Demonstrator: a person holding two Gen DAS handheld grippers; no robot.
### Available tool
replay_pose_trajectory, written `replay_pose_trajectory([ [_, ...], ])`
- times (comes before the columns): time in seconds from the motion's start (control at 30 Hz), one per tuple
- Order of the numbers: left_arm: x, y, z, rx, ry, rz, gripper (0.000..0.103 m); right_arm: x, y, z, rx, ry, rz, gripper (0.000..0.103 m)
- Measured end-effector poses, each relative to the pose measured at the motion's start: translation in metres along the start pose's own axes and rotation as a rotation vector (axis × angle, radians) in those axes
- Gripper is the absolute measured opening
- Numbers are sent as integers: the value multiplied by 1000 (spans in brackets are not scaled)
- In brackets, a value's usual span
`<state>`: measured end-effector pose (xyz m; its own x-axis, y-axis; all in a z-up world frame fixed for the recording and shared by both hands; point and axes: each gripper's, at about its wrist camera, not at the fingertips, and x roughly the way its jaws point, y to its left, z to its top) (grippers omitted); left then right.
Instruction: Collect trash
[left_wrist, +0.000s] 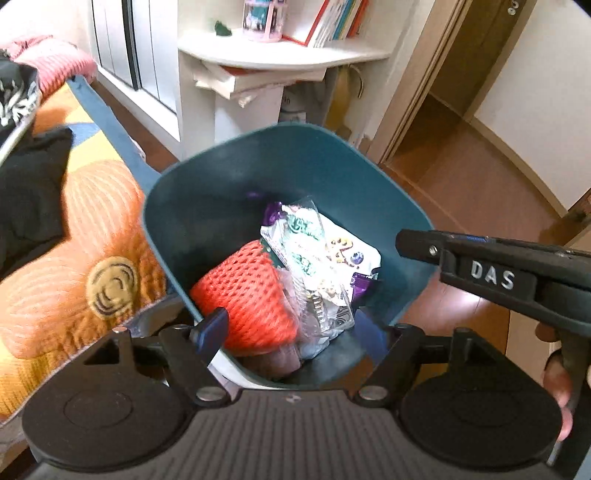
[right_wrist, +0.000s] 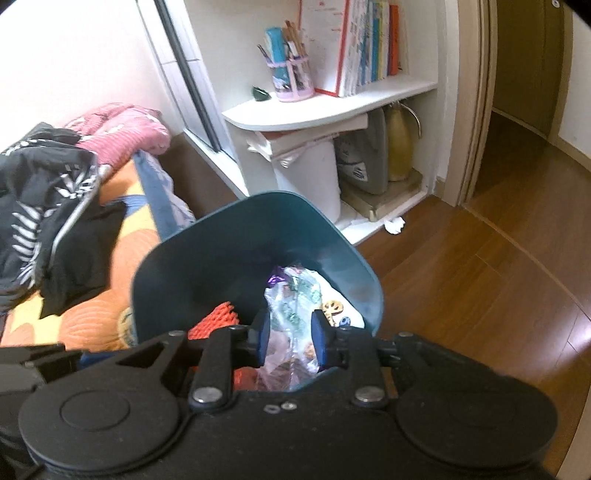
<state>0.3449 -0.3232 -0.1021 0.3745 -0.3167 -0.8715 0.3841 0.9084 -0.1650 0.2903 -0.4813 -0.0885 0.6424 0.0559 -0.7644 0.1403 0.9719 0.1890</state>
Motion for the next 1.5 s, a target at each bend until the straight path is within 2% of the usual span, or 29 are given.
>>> replay_pose_trajectory([
  [0.4,-91,14,-29,-31,-132,-9,75,-86,25,-23,-61,-103,105,34],
  [0.73,-166,11,-58,3,-267,-23,75,-148,44,-46,-85,-191,162,37],
  [0.83,-186,12,-68,6,-308,-15,83,-166,48,-54,-104,-212,174,43],
  [0.97,-210,14,-81,1,-354,-22,84,-186,57,-65,-128,-249,179,48],
  [1.3,-245,21,-107,-41,-453,7,90,-215,79,-86,-219,-334,182,50],
  [1.5,-249,20,-117,-39,-462,5,91,-219,78,-94,-207,-350,186,50],
])
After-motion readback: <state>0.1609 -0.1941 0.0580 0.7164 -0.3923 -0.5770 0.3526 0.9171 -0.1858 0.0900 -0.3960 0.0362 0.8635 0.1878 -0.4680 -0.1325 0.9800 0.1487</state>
